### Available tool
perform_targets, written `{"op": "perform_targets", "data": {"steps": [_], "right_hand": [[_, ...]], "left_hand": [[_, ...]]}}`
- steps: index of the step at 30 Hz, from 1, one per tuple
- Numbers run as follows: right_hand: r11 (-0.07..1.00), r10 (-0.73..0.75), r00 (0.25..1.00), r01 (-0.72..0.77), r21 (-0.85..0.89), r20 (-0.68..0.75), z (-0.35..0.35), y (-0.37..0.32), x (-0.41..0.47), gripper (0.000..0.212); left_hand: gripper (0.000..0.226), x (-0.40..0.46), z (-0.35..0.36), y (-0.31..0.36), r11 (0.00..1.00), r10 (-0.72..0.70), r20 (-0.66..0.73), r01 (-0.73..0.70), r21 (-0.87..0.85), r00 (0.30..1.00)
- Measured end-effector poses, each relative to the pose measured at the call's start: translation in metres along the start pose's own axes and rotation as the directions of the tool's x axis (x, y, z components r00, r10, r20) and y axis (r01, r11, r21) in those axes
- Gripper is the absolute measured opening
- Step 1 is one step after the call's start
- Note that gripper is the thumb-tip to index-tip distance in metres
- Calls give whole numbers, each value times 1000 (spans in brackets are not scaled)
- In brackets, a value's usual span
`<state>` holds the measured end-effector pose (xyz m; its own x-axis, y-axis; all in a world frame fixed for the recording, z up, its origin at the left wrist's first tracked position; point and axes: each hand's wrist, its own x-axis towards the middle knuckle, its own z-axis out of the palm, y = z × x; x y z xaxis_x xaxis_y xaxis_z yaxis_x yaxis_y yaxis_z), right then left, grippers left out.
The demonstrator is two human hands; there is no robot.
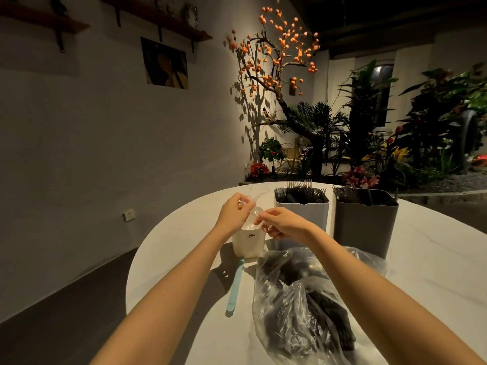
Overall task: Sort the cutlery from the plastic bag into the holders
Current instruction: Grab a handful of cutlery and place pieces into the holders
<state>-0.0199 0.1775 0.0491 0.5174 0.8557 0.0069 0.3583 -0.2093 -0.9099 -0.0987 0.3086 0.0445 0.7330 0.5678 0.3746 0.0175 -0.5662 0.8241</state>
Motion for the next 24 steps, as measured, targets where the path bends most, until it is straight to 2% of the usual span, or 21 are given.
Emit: {"op": "perform_targets", "data": {"steps": [5, 10, 13, 17, 19, 24], "right_hand": [[997, 68, 997, -69, 36, 19, -2, 3, 0, 32], [988, 39, 998, -45, -146, -47, 10, -1, -1, 28], [982, 31, 999, -38, -184, -37, 14, 1, 3, 28], [978, 53, 998, -56, -203, -24, 12, 4, 6, 25], [978, 69, 997, -73, -194, -23, 11, 6, 7, 24], [980, 100, 995, -103, -168, -27, 9, 4, 0, 23]], "left_hand": [[12, 10, -10, -5, 999, 44, -180, -39, 30, 983], [17, 19, -16, -11, 980, 48, -328, 18, 196, 943], [19, 18, -13, -15, 949, 41, -280, 50, 312, 959], [23, 19, -4, -24, 880, -4, -83, 43, 472, 997], [27, 19, -1, -24, 891, -18, -47, 38, 453, 999], [26, 17, 0, -18, 926, 54, -101, -12, 378, 993]]}}
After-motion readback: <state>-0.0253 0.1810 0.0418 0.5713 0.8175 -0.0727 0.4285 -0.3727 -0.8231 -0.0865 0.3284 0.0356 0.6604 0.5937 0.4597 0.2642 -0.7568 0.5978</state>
